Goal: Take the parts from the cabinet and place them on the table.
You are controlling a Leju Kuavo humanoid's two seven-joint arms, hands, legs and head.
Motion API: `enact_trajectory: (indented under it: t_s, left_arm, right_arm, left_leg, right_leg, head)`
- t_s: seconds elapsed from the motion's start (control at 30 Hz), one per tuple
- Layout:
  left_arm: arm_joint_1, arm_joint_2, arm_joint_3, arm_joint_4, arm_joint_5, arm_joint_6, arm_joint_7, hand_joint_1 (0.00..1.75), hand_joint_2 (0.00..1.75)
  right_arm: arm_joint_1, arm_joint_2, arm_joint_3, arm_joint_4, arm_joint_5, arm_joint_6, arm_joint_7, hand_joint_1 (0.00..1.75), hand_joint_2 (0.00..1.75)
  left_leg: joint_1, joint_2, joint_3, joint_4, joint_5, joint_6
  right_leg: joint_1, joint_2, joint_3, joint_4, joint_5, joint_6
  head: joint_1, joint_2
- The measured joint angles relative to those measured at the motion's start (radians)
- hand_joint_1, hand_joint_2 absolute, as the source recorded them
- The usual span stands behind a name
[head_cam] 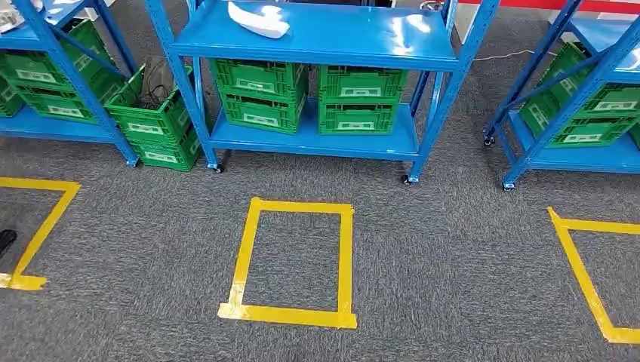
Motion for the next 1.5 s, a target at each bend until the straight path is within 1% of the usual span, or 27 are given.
enact_trajectory:
  t_s: [0.2, 0.37, 0.43, 0.6, 0.67, 0.7, 0.8, 0.87, 0.93, 1.0, 1.03, 1.07, 1.1, 1.13, 1.17, 1.2, 1.23, 1.27, 1.3, 1.33, 1.37, 1.4, 1.43, 1.47, 1.5]
  left_arm:
    - [0.000, 0.000, 0.000, 0.000, 0.005, 0.000, -0.006, 0.00, 0.00]
    - [-0.001, 0.000, 0.000, 0.000, 0.008, 0.002, -0.007, 0.00, 0.00]
    - [-0.001, 0.000, 0.000, 0.000, 0.008, 0.003, -0.007, 0.00, 0.00]
    - [0.000, 0.000, 0.000, 0.000, 0.008, 0.003, -0.007, 0.00, 0.00]
    - [0.000, 0.000, 0.000, 0.000, 0.008, 0.003, -0.007, 0.00, 0.00]
    - [0.000, 0.000, 0.000, 0.000, 0.009, 0.003, -0.007, 0.00, 0.00]
    - [0.000, 0.000, 0.000, 0.000, 0.015, -0.002, -0.009, 0.00, 0.00]
    - [-0.001, 0.000, 0.000, 0.000, 0.018, 0.000, 0.002, 0.00, 0.00]
    - [0.000, 0.001, 0.000, 0.000, 0.020, 0.000, 0.011, 0.00, 0.00]
    - [0.000, 0.003, 0.000, 0.000, 0.021, 0.000, 0.010, 0.00, 0.00]
    - [0.000, 0.003, 0.000, 0.000, 0.023, 0.000, 0.007, 0.00, 0.00]
    - [0.000, 0.003, 0.000, 0.000, 0.024, 0.000, 0.004, 0.00, 0.00]
    - [-0.001, 0.003, -0.001, 0.000, 0.026, -0.002, 0.000, 0.00, 0.00]
    - [-0.002, 0.003, -0.001, -0.001, 0.027, -0.002, -0.004, 0.00, 0.00]
    - [-0.002, 0.003, -0.001, -0.001, 0.027, -0.003, -0.008, 0.00, 0.00]
    - [-0.001, 0.003, 0.000, 0.000, 0.030, -0.003, -0.011, 0.00, 0.00]
    - [0.002, 0.004, -0.001, 0.000, 0.031, -0.005, -0.013, 0.00, 0.00]
    - [0.003, 0.004, -0.001, 0.000, 0.032, -0.006, -0.013, 0.00, 0.00]
    - [0.002, 0.004, -0.001, 0.000, 0.033, -0.006, -0.013, 0.00, 0.00]
    - [0.002, 0.004, -0.001, 0.000, 0.033, -0.007, -0.014, 0.00, 0.00]
    - [0.001, 0.004, -0.001, 0.000, 0.033, -0.008, -0.014, 0.00, 0.00]
    - [0.001, 0.003, -0.001, 0.000, 0.033, -0.008, -0.016, 0.00, 0.00]
    - [-0.001, 0.002, -0.001, -0.001, 0.033, -0.008, -0.017, 0.00, 0.00]
    - [0.000, 0.002, -0.001, 0.000, 0.034, -0.008, -0.017, 0.00, 0.00]
    - [0.000, 0.002, -0.001, 0.000, 0.034, -0.008, -0.017, 0.00, 0.00]
  right_arm:
    - [0.000, 0.000, 0.000, 0.000, 0.000, 0.000, 0.000, 0.00, 0.00]
    - [0.000, 0.000, 0.001, 0.000, -0.003, 0.000, 0.000, 0.00, 0.00]
    - [0.000, 0.000, 0.001, 0.000, -0.004, 0.000, 0.000, 0.00, 0.00]
    - [0.000, 0.000, 0.001, 0.000, -0.004, 0.000, 0.000, 0.00, 0.00]
    - [0.000, 0.000, 0.001, 0.000, -0.005, 0.000, 0.000, 0.00, 0.00]
    - [0.000, 0.000, 0.001, 0.000, -0.006, 0.000, 0.000, 0.00, 0.00]
    - [0.000, 0.000, 0.001, 0.000, -0.011, 0.000, 0.000, 0.00, 0.00]
    - [0.000, 0.000, 0.002, 0.000, -0.018, -0.001, 0.000, 0.00, 0.00]
    - [-0.001, 0.000, 0.002, 0.000, -0.021, -0.001, 0.000, 0.00, 0.00]
    - [-0.002, 0.000, 0.003, 0.000, -0.024, -0.001, 0.000, 0.00, 0.00]
    - [-0.003, 0.000, 0.004, 0.000, -0.024, -0.001, 0.000, 0.00, 0.00]
    - [-0.004, -0.001, 0.005, 0.000, -0.024, -0.001, 0.000, 0.00, 0.00]
    - [-0.002, -0.001, 0.006, 0.000, -0.024, -0.002, 0.000, 0.00, 0.00]
    - [-0.001, -0.002, 0.008, 0.000, -0.025, -0.002, 0.000, 0.00, 0.00]
    - [-0.001, -0.002, 0.008, 0.000, -0.025, -0.002, -0.001, 0.00, 0.00]
    - [0.000, -0.002, 0.009, 0.000, -0.025, -0.002, -0.002, 0.00, 0.00]
    - [0.002, -0.002, 0.010, 0.000, -0.025, -0.002, -0.002, 0.00, 0.00]
    - [0.004, -0.002, 0.010, 0.000, -0.026, -0.002, -0.002, 0.00, 0.00]
    - [0.004, -0.002, 0.010, 0.000, -0.026, -0.002, -0.002, 0.00, 0.00]
    - [0.004, -0.002, 0.010, 0.000, -0.026, -0.002, -0.002, 0.00, 0.00]
    - [0.005, -0.003, 0.010, 0.000, -0.026, -0.002, -0.002, 0.00, 0.00]
    - [0.005, -0.004, 0.010, 0.000, -0.026, -0.002, -0.002, 0.00, 0.00]
    - [0.003, -0.005, 0.010, 0.000, -0.027, -0.002, -0.002, 0.00, 0.00]
    - [-0.001, -0.005, 0.011, 0.000, -0.027, -0.002, -0.003, 0.00, 0.00]
    - [-0.001, -0.005, 0.012, 0.000, -0.027, -0.003, -0.003, 0.00, 0.00]
  left_leg:
    - [0.000, 0.000, 0.000, 0.000, 0.000, 0.000]
    - [0.000, 0.000, 0.001, -0.001, -0.001, 0.000]
    - [0.000, 0.000, 0.002, -0.001, -0.002, 0.000]
    - [0.000, 0.000, 0.001, -0.001, -0.001, 0.000]
    - [0.000, 0.000, 0.001, -0.001, -0.001, 0.000]
    - [-0.002, 0.000, -0.001, 0.002, -0.001, 0.001]
    - [-0.003, 0.000, -0.001, 0.002, -0.001, 0.001]
    - [-0.005, 0.000, -0.002, 0.003, -0.001, 0.002]
    - [-0.008, 0.000, -0.004, 0.005, -0.003, 0.007]
    - [-0.011, -0.002, -0.007, 0.005, -0.002, 0.013]
    - [-0.009, -0.003, -0.020, -0.002, 0.001, 0.019]
    - [0.001, -0.003, 0.000, -0.016, 0.010, 0.027]
    - [0.001, -0.004, 0.001, -0.021, 0.010, 0.029]
    - [0.001, -0.003, 0.003, -0.020, 0.015, 0.035]
    - [0.000, -0.004, -0.001, -0.019, 0.017, 0.036]
    - [-0.002, -0.005, -0.003, -0.019, 0.017, 0.037]
    - [-0.004, -0.007, -0.003, -0.019, 0.017, 0.037]
    - [-0.004, -0.010, -0.002, -0.018, 0.017, 0.036]
    - [-0.005, -0.013, -0.002, -0.016, 0.016, 0.035]
    - [-0.005, -0.017, 0.000, -0.015, 0.015, 0.034]
    - [-0.005, -0.021, 0.002, -0.014, 0.014, 0.032]
    - [-0.004, -0.021, 0.002, -0.014, 0.012, 0.029]
    - [-0.013, -0.022, -0.002, -0.009, 0.008, 0.020]
    - [-0.009, -0.022, -0.004, -0.011, 0.009, 0.014]
    - [-0.005, -0.022, -0.004, -0.014, 0.010, 0.006]
  right_leg:
    - [0.000, 0.000, -0.001, 0.000, 0.000, 0.000]
    - [0.000, 0.000, -0.013, -0.001, -0.002, 0.000]
    - [0.000, 0.000, -0.013, -0.001, -0.003, 0.001]
    - [0.000, 0.000, -0.013, 0.000, -0.003, 0.001]
    - [0.000, 0.000, -0.001, 0.000, -0.002, 0.001]
    - [-0.001, 0.000, -0.001, -0.001, 0.002, 0.003]
    - [-0.003, 0.000, -0.001, -0.001, 0.002, 0.004]
    - [-0.005, 0.000, -0.001, -0.001, 0.003, 0.006]
    - [-0.007, 0.000, -0.001, -0.002, 0.003, 0.010]
    - [-0.010, -0.001, 0.000, -0.007, 0.005, 0.018]
    - [-0.009, -0.003, 0.001, -0.009, 0.005, 0.022]
    - [-0.011, 0.001, -0.013, -0.001, -0.002, 0.027]
    - [-0.010, 0.009, -0.022, 0.029, -0.025, 0.029]
    - [-0.010, 0.014, -0.055, 0.102, -0.066, 0.029]
    - [-0.011, 0.016, -0.098, 0.189, -0.105, 0.029]
    - [-0.011, 0.017, -0.132, 0.260, -0.129, 0.029]
    - [-0.010, 0.018, -0.157, 0.312, -0.137, 0.029]
    - [-0.010, 0.018, -0.159, 0.312, -0.123, 0.027]
    - [-0.010, 0.018, -0.141, 0.267, -0.086, 0.023]
    - [-0.009, 0.018, -0.110, 0.194, -0.042, 0.017]
    - [-0.006, 0.020, -0.068, 0.099, 0.005, 0.009]
    - [-0.001, 0.023, -0.039, 0.027, 0.022, -0.003]
    - [0.001, 0.022, -0.029, 0.002, 0.006, -0.008]
    - [0.002, 0.023, -0.026, 0.005, 0.007, -0.008]
    - [0.006, 0.023, -0.030, 0.004, 0.006, -0.015]
  head:
    - [0.000, 0.000]
    - [0.000, 0.000]
    - [0.000, 0.000]
    - [-0.001, 0.000]
    - [-0.001, 0.000]
    - [-0.001, 0.000]
    - [-0.002, 0.000]
    - [-0.002, 0.000]
    - [-0.002, 0.000]
    - [-0.003, 0.000]
    - [-0.005, 0.000]
    - [-0.005, 0.000]
    - [0.002, 0.000]
    - [0.010, 0.000]
    - [0.015, 0.000]
    - [0.018, 0.000]
    - [0.019, 0.000]
    - [0.018, 0.000]
    - [0.019, 0.000]
    - [0.022, 0.000]
    - [0.025, 0.000]
    - [0.030, 0.000]
    - [0.031, 0.000]
    - [0.028, 0.000]
    - [0.024, 0.000]
